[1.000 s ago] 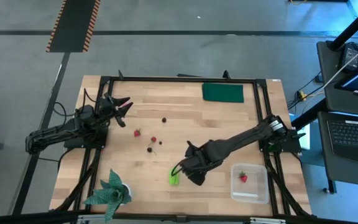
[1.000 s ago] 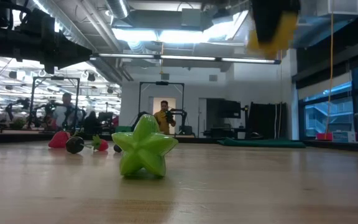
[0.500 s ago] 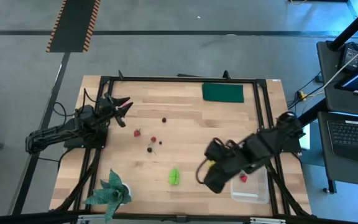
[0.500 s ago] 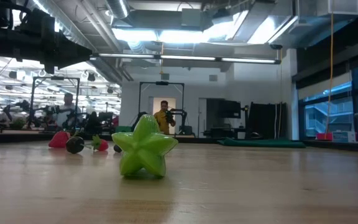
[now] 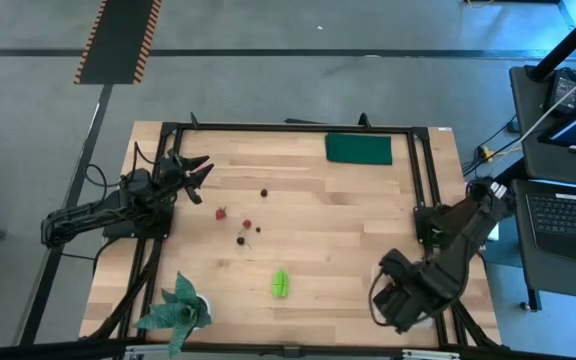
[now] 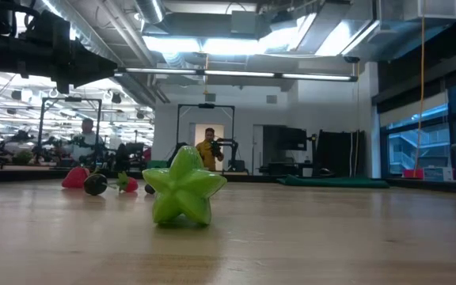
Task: Pick and placing Produce into tupperware
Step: Put the yellow lemon into the transparent bin, then put the blackberry into the transparent bin
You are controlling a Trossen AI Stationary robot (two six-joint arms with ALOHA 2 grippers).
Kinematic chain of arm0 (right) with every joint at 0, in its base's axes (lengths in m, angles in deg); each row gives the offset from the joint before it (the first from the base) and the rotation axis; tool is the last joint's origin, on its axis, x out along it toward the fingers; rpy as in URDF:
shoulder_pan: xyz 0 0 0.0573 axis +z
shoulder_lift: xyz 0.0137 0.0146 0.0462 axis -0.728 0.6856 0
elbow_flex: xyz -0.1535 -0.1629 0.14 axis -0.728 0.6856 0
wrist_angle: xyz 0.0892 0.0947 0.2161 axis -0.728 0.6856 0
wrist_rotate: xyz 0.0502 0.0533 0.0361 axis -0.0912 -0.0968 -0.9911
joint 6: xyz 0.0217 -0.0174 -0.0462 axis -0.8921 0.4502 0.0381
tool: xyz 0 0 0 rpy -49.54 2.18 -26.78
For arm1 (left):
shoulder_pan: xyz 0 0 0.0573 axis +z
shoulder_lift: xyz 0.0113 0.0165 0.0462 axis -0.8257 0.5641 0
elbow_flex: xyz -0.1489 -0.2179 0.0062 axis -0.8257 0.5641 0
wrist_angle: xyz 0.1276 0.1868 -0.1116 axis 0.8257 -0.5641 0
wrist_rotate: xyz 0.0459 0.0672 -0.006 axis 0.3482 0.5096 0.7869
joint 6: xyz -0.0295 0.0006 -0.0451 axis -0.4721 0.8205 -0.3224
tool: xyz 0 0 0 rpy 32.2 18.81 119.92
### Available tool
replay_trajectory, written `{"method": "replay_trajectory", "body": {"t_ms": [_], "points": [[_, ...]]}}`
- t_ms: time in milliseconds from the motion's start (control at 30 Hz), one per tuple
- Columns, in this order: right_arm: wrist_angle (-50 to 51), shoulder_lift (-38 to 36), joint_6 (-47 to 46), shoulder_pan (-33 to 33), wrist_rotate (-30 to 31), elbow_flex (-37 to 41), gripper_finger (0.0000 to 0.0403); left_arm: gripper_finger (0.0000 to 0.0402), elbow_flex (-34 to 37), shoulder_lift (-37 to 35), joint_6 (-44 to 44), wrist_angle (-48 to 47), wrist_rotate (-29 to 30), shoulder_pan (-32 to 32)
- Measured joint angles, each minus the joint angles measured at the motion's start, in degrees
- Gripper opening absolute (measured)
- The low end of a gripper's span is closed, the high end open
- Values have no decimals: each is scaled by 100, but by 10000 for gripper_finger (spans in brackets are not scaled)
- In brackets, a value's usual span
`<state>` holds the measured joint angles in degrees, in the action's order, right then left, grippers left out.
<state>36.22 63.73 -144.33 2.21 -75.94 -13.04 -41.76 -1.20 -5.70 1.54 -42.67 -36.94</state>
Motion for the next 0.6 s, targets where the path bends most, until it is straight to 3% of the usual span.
{"method": "replay_trajectory", "body": {"t_ms": [300, 600], "points": [[-1729, -348, -1389, 548, -65, 1789, 243, 140, 0, 0, -176, 0, 0, 0], [-3110, -358, -1480, 614, -54, 2886, 190, 140, 0, 0, -178, 0, 0, 1]]}}
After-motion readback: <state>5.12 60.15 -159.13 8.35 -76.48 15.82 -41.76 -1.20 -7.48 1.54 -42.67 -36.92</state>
